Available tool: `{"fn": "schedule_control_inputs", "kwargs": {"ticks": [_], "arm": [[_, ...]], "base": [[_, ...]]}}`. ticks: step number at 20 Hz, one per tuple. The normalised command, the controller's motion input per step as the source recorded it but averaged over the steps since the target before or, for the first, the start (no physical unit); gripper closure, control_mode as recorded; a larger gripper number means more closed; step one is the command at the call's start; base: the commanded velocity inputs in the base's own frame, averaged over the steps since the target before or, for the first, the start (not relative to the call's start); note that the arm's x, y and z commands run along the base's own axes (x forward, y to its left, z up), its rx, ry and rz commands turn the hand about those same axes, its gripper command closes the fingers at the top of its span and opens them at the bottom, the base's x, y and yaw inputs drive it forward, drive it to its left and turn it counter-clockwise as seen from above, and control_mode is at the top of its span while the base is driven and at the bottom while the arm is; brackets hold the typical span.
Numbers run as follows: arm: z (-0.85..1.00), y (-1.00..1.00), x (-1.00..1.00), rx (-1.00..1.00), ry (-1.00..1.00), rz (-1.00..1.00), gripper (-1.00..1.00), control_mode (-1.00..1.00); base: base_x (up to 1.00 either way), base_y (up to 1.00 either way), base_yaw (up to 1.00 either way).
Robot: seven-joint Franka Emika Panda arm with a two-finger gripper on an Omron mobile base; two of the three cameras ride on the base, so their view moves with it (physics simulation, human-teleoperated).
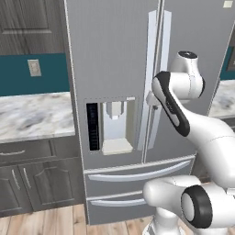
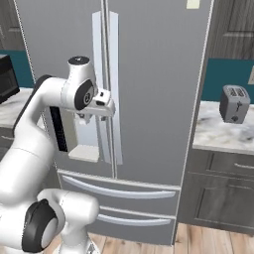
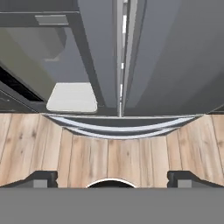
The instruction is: Take the cupcake and cake from the fridge and place them on the empty tray on the dining counter.
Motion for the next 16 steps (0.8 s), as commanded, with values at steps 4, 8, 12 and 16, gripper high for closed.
{"fn": "schedule_control_inputs", "kwargs": {"ticks": [4,8,12,16], "arm": [[-0.01,-0.31,0.05,-0.04,-0.10,-0.06,-1.00,-1.00],[-0.05,-0.03,0.03,-0.07,-0.29,-0.01,-1.00,-1.00],[-0.14,0.00,0.02,-0.04,-0.38,0.00,-1.00,-1.00],[-0.08,-0.18,0.31,0.00,-0.10,0.00,-1.00,-1.00]], "base": [[0.00,0.00,0.00],[0.00,0.00,0.00],[0.00,0.00,0.00],[0.00,0.00,0.00]]}}
